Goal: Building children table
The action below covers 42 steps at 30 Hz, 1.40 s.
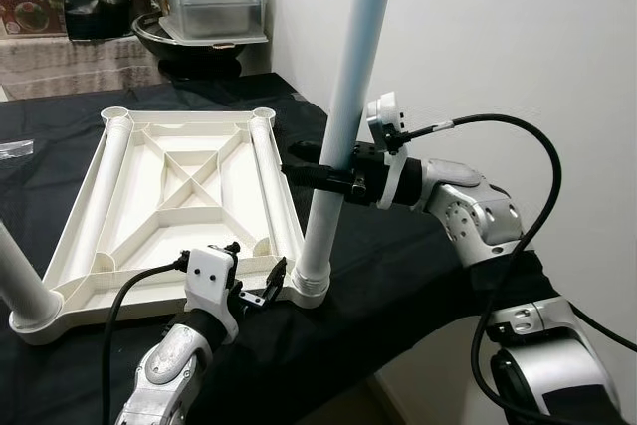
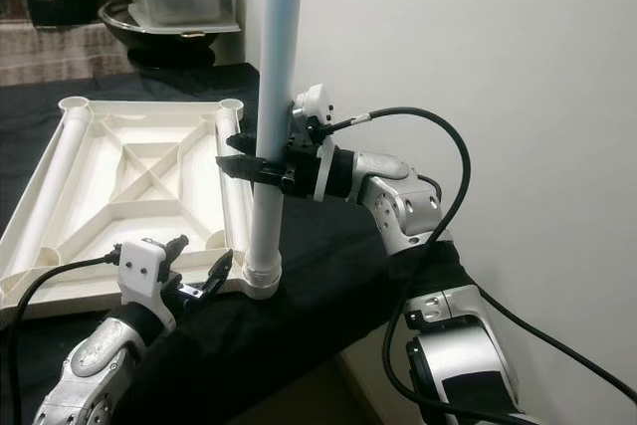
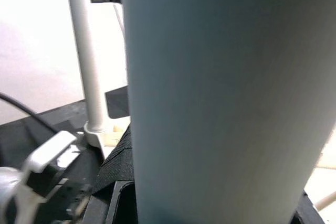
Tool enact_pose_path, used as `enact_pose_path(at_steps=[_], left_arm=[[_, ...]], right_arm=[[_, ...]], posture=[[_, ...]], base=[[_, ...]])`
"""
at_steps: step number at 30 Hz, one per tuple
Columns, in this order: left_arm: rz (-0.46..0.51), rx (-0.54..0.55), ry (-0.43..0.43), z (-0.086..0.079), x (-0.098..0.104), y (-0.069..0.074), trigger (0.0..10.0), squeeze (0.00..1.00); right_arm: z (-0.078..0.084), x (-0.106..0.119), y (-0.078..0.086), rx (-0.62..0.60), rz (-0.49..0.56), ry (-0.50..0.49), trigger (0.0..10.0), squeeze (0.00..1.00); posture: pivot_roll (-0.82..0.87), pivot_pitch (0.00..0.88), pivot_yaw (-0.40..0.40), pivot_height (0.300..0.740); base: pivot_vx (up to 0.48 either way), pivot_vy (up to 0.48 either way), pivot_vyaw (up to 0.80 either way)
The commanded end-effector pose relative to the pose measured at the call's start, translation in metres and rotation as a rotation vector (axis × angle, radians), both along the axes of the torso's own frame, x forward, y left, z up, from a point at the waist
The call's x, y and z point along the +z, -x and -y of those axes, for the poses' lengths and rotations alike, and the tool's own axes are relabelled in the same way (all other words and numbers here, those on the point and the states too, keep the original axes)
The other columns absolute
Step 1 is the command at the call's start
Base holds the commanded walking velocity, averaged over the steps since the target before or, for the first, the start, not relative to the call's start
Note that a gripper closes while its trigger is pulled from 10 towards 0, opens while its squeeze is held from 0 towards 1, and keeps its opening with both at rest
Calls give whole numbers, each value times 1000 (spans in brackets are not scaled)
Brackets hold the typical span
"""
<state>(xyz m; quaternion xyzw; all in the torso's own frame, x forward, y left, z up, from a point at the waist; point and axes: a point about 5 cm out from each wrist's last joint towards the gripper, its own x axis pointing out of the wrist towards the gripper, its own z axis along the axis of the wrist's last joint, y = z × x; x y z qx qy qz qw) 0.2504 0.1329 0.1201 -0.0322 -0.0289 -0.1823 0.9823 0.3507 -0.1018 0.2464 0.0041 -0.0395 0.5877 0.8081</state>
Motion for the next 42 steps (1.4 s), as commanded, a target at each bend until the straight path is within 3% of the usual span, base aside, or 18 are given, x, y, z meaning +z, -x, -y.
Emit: enact_pose_path(at_steps=[1, 10, 22, 26, 30, 31, 32, 38, 42], left_arm=[[-1, -8, 7, 2, 0, 1, 10000, 0], [4, -15, 4, 3, 1, -1, 10000, 0], [1, -36, 9, 5, 1, 1, 10000, 0], [0, -33, 11, 6, 0, 2, 10000, 0], [-2, -29, 11, 5, -1, 2, 10000, 0], [-2, -29, 11, 5, -1, 2, 10000, 0], [-2, -26, 12, 5, -1, 2, 10000, 0], [0, -25, 11, 5, -1, 1, 10000, 0], [2, -25, 10, 4, -1, 0, 10000, 0]], right_arm=[[10, -25, -6, -105, -59, 97, 10000, 0], [21, -36, -19, -249, -87, 115, 10000, 0], [15, -26, -20, -231, -100, 52, 10000, 0], [13, -41, -28, -393, -161, 80, 10000, 0], [14, -53, -32, -633, -251, 38, 10000, 0], [14, -53, -32, -633, -251, 38, 10000, 0], [11, -64, -28, -728, -304, 11, 10000, 0], [3, -77, -22, -817, -325, 39, 10000, 0], [-13, -81, -16, -766, -313, 75, 10000, 0]], posture=[[-2, 0, -127, 740], [-2, 0, -122, 740], [-5, 0, -120, 740], [-1, 0, -128, 740], [-3, 0, -129, 740], [-3, 0, -129, 740], [-6, 0, -129, 740], [-6, 0, -128, 740], [-3, 0, -129, 740]], base=[[0, 0, 0], [0, 0, 0], [0, 0, 0], [0, 0, 0], [0, 0, 0], [0, 0, 0], [0, 0, 0], [0, 0, 0], [0, 0, 0]])
